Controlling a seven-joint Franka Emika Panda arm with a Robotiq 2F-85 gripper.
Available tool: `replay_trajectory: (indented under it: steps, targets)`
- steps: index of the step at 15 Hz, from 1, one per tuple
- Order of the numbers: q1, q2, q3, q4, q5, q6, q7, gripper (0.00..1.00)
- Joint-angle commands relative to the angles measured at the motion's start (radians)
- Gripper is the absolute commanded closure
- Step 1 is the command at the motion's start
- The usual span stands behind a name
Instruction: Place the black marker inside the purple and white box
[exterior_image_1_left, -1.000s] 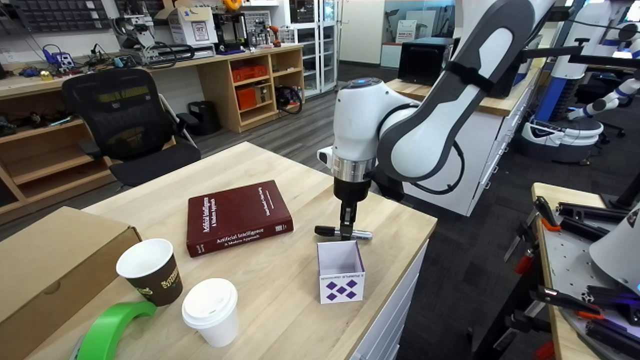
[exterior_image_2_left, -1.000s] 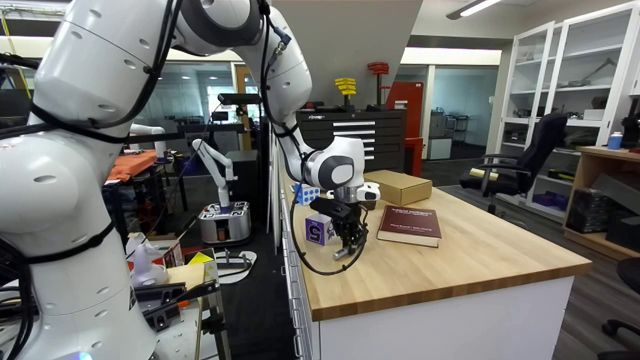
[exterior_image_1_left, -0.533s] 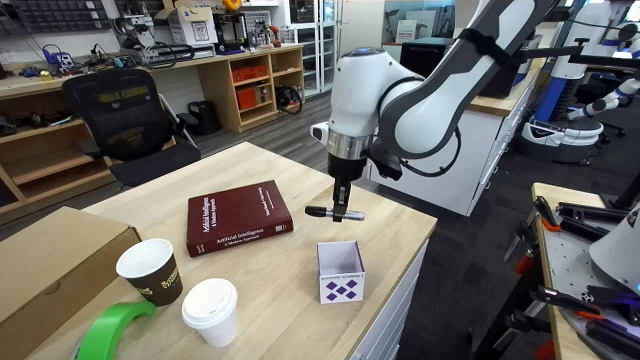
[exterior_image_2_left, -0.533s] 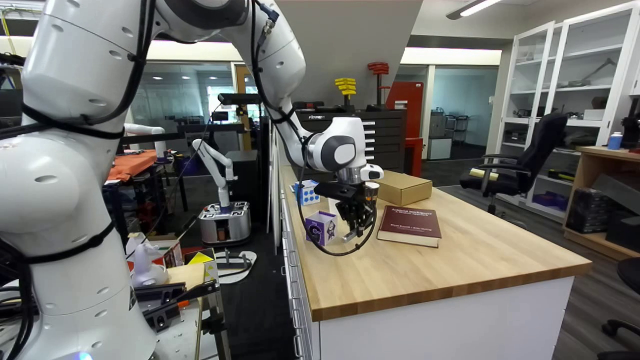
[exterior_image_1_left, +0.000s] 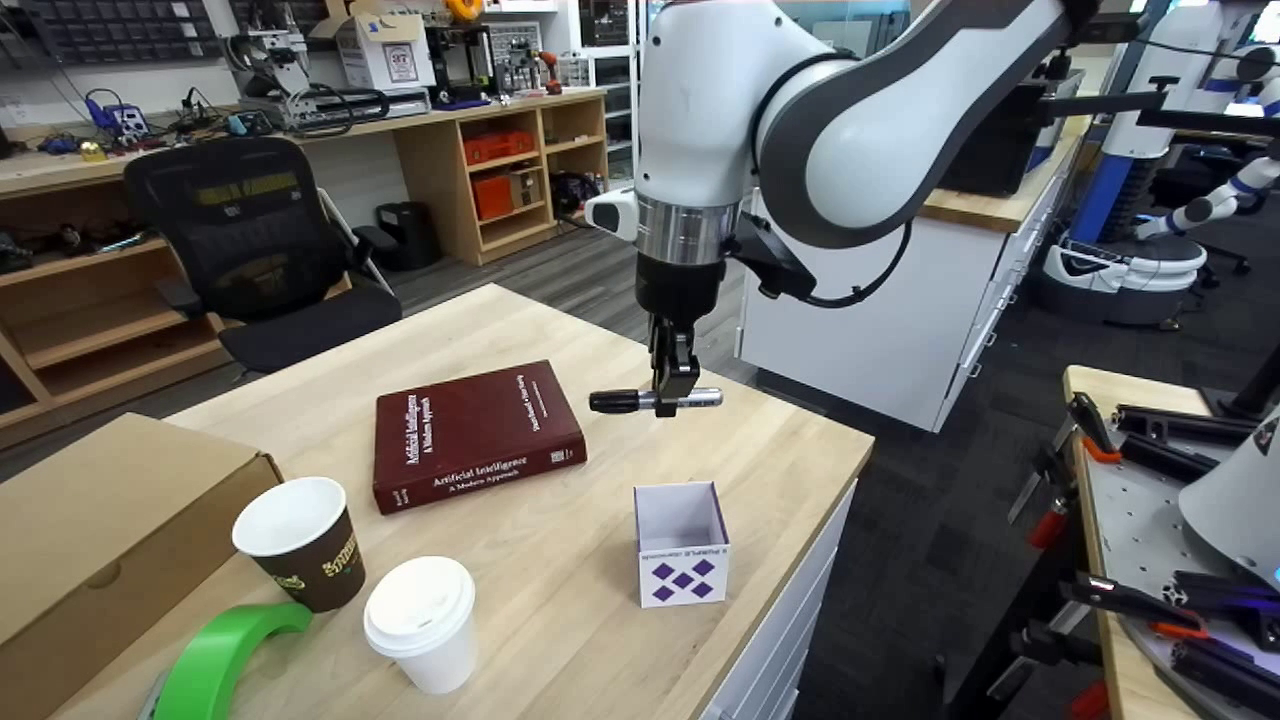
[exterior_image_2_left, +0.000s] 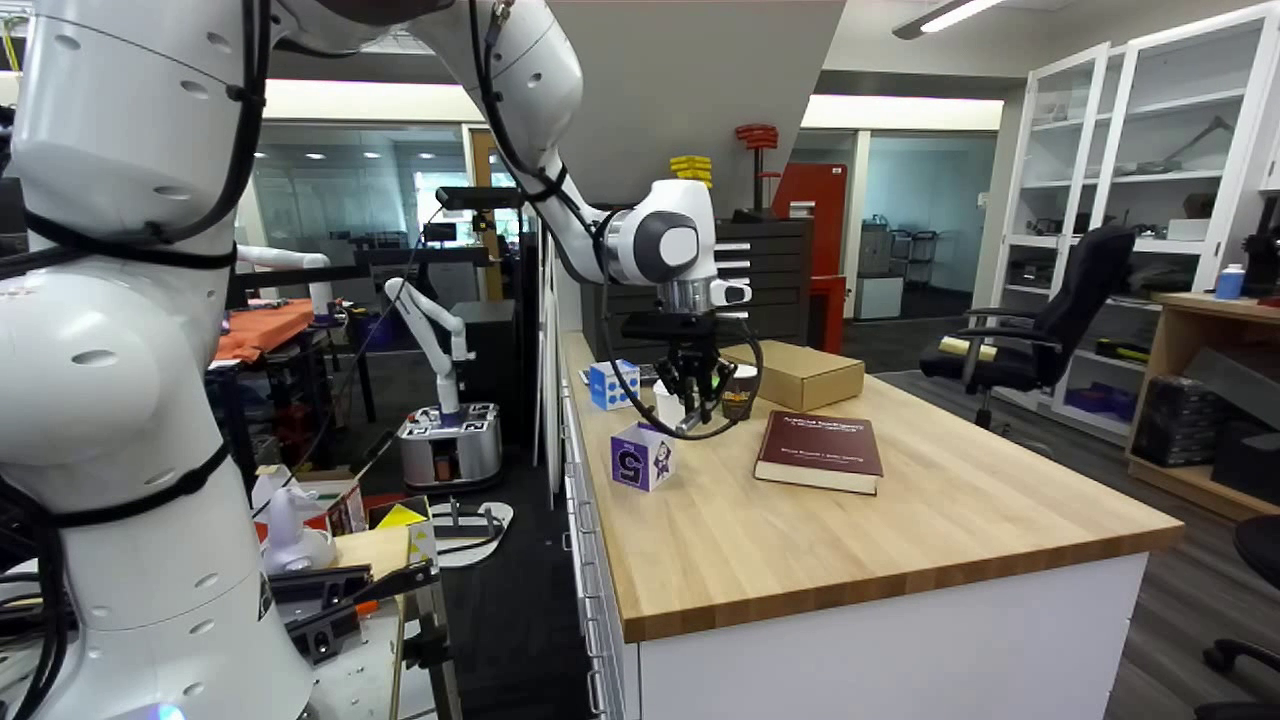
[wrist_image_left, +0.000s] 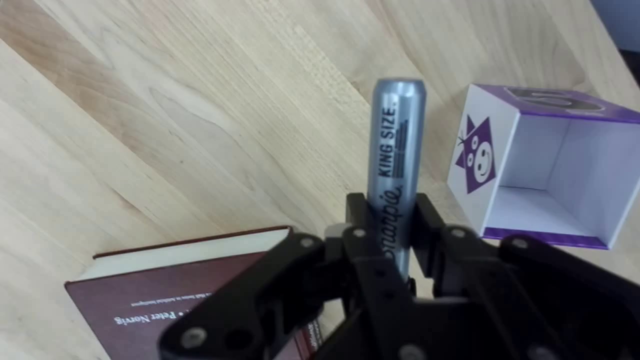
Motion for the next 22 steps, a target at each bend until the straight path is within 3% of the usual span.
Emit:
replay_trajectory:
  steps: [1,8,16,22]
  targets:
    - [-0.001,-0.016,0.040,0.063,0.017,-0.171,-0.117,0.94]
    - [0.017,0.002,0.062,0.178,-0.018,-0.489,-0.273,0.94]
    - [0.043,0.143,0.061,0.339,-0.064,-0.730,-0.376,0.94]
    - [0.087,0.284,0.060,0.505,-0.119,-0.845,-0.401,0.94]
